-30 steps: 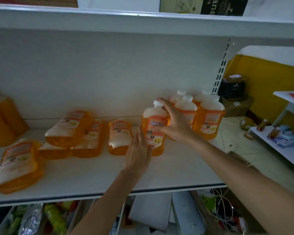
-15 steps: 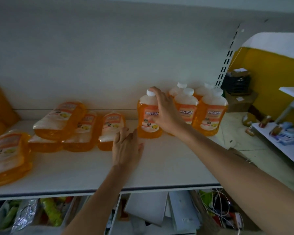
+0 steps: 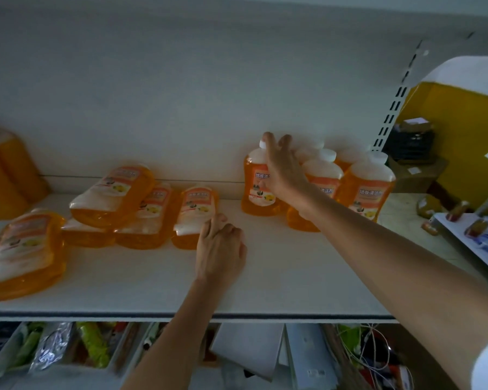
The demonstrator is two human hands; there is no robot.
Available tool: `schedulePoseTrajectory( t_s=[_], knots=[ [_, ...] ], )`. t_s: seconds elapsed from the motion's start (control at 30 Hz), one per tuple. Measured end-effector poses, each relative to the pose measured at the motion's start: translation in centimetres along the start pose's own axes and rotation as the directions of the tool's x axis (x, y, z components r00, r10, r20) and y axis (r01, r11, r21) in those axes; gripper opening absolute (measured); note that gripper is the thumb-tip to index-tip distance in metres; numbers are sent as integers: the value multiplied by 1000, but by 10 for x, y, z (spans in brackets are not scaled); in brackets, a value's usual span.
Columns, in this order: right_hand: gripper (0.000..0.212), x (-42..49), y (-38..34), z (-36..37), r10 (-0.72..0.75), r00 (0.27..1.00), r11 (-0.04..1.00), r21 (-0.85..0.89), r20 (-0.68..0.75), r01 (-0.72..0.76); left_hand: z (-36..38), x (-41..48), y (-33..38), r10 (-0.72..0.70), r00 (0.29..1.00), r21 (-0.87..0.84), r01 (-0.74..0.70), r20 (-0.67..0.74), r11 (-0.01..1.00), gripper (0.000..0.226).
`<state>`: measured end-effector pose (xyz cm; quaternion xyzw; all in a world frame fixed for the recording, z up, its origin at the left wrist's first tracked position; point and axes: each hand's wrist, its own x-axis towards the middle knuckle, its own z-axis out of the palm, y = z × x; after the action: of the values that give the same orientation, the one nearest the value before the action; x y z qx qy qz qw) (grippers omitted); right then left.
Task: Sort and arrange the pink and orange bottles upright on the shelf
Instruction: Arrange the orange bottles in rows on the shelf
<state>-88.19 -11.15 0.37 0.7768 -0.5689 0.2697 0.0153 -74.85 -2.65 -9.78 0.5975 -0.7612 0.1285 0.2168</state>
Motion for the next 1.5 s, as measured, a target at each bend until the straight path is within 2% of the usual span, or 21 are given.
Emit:
schedulePoseTrajectory(
  t_s=[0.1, 0.17, 0.27, 0.37, 0.47, 0.53, 0.63, 0.7, 0.73, 0.77, 0.83, 0.93, 1.03, 1.1, 1.17, 1.23, 1.33, 1.5],
  knots=[
    [80, 2, 3, 0, -23, 999, 999, -47, 24, 24, -2, 0, 0, 2, 1000, 1, -2, 18, 1000, 13],
    [82, 2, 3, 1, -24, 999, 998, -64, 31, 26, -2, -2, -1, 11, 999, -8, -11, 35, 1000, 24],
    [88, 4, -6, 5, 9, 1000, 967, -254, 28, -2, -5, -1, 0, 14, 1000, -4, -14, 18, 1000, 37],
    [90, 5, -12, 1, 22, 999, 896, -445, 30, -7, -5, -2, -1, 26, 1000, -57, -26, 6, 998, 30],
    [88, 1, -13, -1, 64, 997, 885, -464, 53, -32, -8, -5, -4, 77, 997, -225, -78, -15, 971, 16],
    [86, -3, -18, 1, 66, 997, 902, -429, 34, -45, -17, -7, -11, 107, 992, -356, -122, -61, 926, 22],
    [64, -9, -34, 6, -140, 987, 940, -325, -80, 107, -35, -8, -38, 31, 982, -412, -107, -187, 905, 28],
    [59, -13, -49, 14, -199, 980, 965, -174, 4, 197, -43, -7, -58, -79, 983, -441, -3, -168, 897, 37],
    [58, -14, -54, 21, -190, 980, 978, -72, 65, 195, -46, -8, -66, -153, 980, -471, 76, -127, 879, 41],
    [58, -15, -60, 30, -156, 981, 987, 40, 119, 152, -47, -9, -70, -233, 971, -509, 172, -59, 843, 43],
    [63, -16, -69, 46, -2, 972, 965, 255, 233, -59, -46, -18, -72, -323, 945, -552, 299, 57, 778, 51],
    [73, -12, -74, 71, 248, 880, 814, 405, 405, -416, -34, -34, -69, -221, 971, -486, 239, 95, 841, 68],
    [72, -9, -76, 92, 340, 832, 667, 511, 438, -542, -26, -39, -68, -144, 985, -429, 173, 101, 886, 62],
    [63, -9, -78, 96, 346, 827, 607, 566, 444, -558, -23, -37, -70, -131, 989, -428, 149, 70, 891, 58],
    [48, -11, -81, 95, 322, 847, 620, 582, 423, -526, -21, -35, -72, -137, 989, -443, 151, 63, 883, 62],
    [39, -13, -82, 97, 318, 871, 642, 591, 374, -488, -22, -34, -72, -182, 976, -466, 216, 116, 858, 69],
    [37, -17, -77, 102, 333, 903, 698, 573, 273, -430, -23, -33, -72, -208, 976, -525, 211, 65, 825, 71],
    [45, -34, -79, 94, 328, 932, 755, 550, 155, -357, -24, -32, -76, -178, 984, -570, 161, 27, 806, 67]
  ],
)
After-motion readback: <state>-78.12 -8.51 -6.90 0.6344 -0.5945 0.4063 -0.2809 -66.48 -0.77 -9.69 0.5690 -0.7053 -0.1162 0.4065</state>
